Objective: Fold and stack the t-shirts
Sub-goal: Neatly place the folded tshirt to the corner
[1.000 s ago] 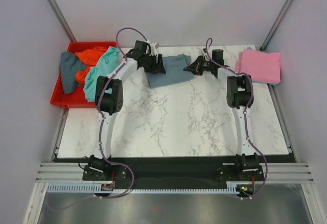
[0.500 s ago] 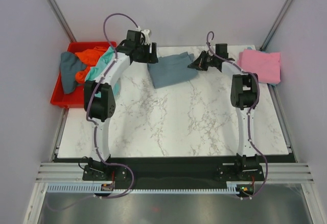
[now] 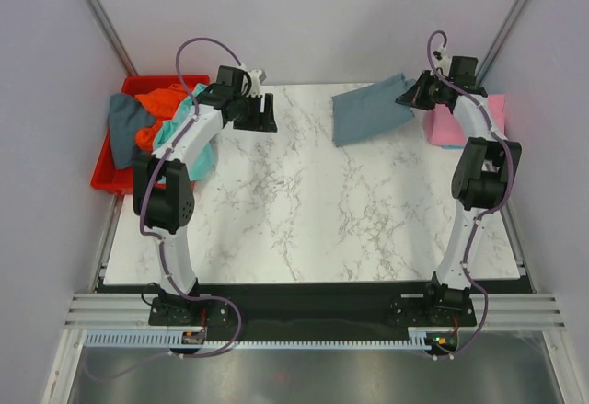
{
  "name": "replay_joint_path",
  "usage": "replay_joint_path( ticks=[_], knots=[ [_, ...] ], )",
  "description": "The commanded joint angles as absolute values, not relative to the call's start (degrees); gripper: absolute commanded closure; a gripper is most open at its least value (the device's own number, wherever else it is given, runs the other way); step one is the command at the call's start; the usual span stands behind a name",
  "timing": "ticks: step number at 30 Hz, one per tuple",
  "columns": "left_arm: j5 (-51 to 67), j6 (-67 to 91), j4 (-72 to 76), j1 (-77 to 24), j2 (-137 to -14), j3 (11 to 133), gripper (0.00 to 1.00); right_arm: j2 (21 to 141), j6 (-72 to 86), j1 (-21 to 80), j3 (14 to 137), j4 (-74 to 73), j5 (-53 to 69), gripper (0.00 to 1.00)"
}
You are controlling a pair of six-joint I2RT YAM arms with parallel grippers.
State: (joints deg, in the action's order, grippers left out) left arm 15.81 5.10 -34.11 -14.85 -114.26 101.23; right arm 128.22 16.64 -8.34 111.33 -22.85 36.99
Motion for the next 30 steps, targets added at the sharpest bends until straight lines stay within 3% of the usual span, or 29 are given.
replay_joint_path(
  ticks=[1, 30],
  knots=[
    [20.9, 6.0, -33.6, -14.8, -111.4, 100.5, 0.24, 122.4, 13.1, -9.3, 110.8, -24.0, 34.8, 1.00],
    [27.7, 9.3, -31.7, -15.2, -110.0, 94.0, 0.23, 111.9, 12.8, -23.2, 112.9, -25.5, 29.5, 1.00]
  ],
)
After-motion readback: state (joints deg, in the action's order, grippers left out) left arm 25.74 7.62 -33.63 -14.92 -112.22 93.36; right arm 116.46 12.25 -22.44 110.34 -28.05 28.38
